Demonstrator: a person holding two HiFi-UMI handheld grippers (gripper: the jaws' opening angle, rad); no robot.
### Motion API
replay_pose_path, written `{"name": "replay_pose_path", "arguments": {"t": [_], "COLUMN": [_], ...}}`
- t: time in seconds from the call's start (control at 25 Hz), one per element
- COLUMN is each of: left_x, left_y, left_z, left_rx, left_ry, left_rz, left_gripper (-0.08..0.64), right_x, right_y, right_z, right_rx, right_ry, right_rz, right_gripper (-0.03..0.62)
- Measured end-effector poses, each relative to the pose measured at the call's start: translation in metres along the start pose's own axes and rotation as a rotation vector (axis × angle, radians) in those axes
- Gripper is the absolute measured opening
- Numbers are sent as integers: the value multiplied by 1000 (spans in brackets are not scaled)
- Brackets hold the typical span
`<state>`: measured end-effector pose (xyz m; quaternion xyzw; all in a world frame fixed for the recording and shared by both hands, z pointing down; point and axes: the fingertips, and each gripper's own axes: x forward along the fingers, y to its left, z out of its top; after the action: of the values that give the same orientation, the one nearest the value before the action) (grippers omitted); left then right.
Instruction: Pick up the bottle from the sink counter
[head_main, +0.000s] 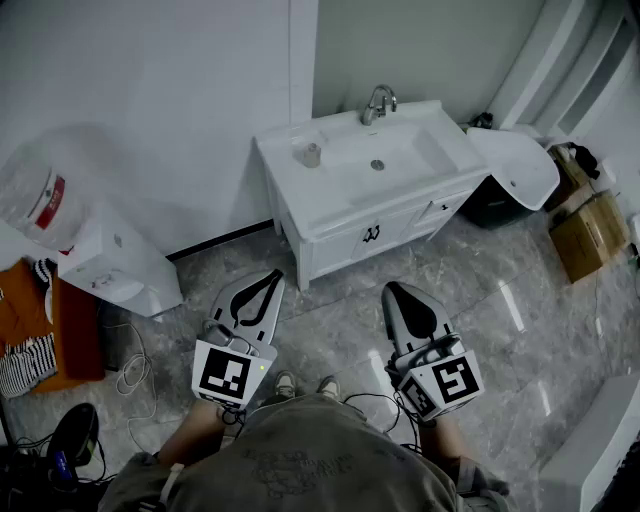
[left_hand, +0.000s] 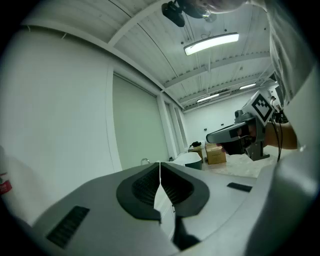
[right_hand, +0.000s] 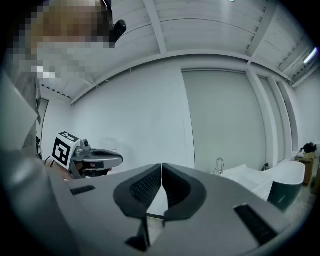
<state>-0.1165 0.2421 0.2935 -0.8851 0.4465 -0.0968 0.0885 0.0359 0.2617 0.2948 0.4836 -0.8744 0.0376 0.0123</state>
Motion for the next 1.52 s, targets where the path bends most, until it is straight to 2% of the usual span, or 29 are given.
{"name": "replay_pose_path", "arguments": {"t": [0.16, 0.36, 0.76, 0.96, 1.12, 1.52], "left_x": [0, 2, 4, 10, 14, 27], "left_y": [0, 1, -8, -23, -33, -72], "left_z": [1, 5, 1, 1, 2, 8], "left_rx": [-5, -9, -11, 47, 15, 23], "left_ry": [6, 7, 27, 21, 23, 18], "left_rz": [2, 7, 4, -4, -11, -3], "left_gripper": [18, 18, 18, 18, 18, 18], "right_x": [0, -1, -7, -14, -19, -46], "right_y": [-1, -4, -8, -18, -26, -45], "right_z": [1, 9, -1, -3, 2, -9], "right_rx": [0, 61, 60, 37, 38, 35], "right_ry": [-7, -49, -26, -21, -45, -30], "right_rz": [5, 14, 19, 17, 27, 54], "right_gripper": [31, 31, 31, 31, 31, 31]}}
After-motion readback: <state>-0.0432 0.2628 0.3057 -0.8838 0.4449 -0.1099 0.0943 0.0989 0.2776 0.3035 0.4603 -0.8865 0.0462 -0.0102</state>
